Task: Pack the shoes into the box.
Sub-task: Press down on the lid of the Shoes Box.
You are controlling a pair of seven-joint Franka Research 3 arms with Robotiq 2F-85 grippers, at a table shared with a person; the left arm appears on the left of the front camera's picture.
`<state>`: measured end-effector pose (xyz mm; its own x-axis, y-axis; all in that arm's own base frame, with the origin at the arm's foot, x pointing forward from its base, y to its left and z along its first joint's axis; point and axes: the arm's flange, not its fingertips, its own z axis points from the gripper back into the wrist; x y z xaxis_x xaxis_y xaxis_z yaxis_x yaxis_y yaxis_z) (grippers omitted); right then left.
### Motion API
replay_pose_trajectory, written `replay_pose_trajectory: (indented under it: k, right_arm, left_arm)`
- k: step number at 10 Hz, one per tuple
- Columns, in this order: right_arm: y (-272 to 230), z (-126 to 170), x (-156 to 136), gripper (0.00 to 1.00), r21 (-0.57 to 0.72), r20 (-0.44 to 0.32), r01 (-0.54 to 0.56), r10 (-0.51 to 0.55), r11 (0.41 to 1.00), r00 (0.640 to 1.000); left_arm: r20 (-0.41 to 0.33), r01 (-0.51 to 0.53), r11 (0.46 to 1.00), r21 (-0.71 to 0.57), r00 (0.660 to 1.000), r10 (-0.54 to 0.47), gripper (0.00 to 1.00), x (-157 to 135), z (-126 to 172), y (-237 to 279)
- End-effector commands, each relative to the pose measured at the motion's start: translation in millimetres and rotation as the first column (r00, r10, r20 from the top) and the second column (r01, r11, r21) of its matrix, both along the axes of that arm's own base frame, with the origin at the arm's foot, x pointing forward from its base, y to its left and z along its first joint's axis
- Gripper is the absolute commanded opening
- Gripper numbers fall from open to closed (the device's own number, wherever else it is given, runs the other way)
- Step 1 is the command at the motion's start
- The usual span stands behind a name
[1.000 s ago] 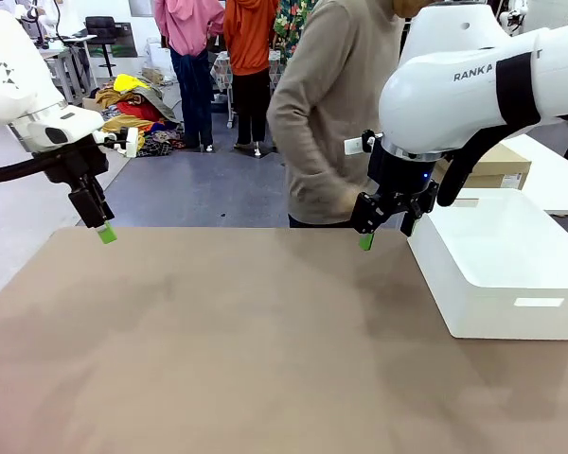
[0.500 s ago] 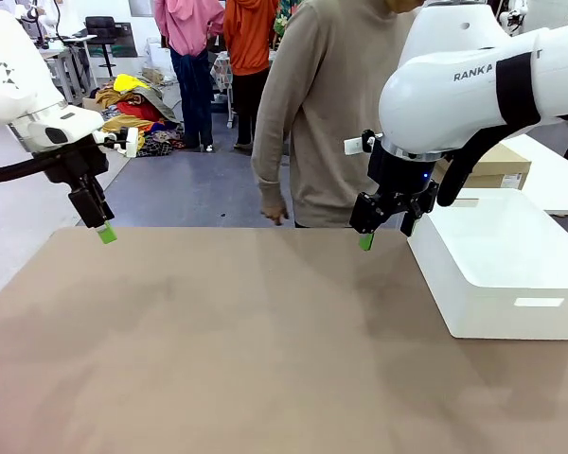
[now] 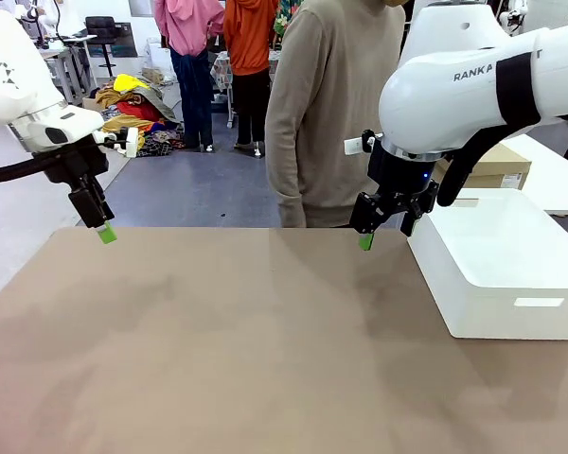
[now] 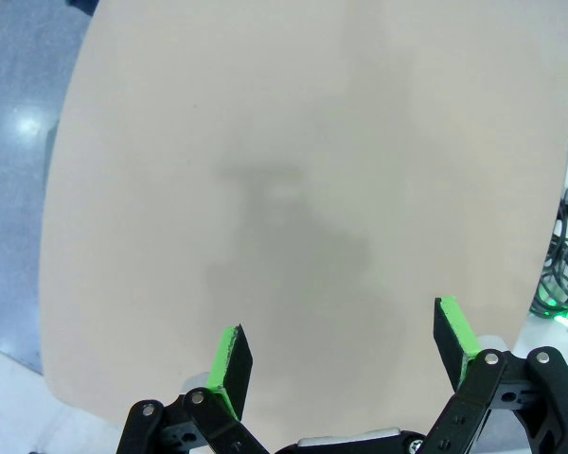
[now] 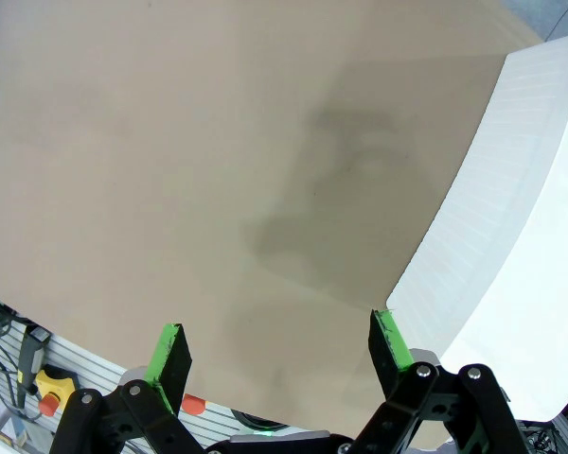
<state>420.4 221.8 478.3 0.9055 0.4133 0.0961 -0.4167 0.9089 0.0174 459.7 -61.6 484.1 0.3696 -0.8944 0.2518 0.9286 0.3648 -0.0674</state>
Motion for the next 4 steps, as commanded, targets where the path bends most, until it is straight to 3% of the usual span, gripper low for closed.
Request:
replay_pose_trajectory:
  k: [1,4]
  right_arm:
    - [-0.8,4.8,1.0,1.0,-0.006,0.001,-0.001,0.001,1.0,1.0]
    - [-0.8,4.8,1.0,1.0,-0.006,0.001,-0.001,0.001,1.0,1.0]
  left_arm:
    - [0.002,-0.011,1.0,-0.008,1.0,0.011,1.0,0.5,0.6,1.1]
    - [0.002,-0.011,1.0,-0.008,1.0,0.011,1.0,0.5,0.6,1.1]
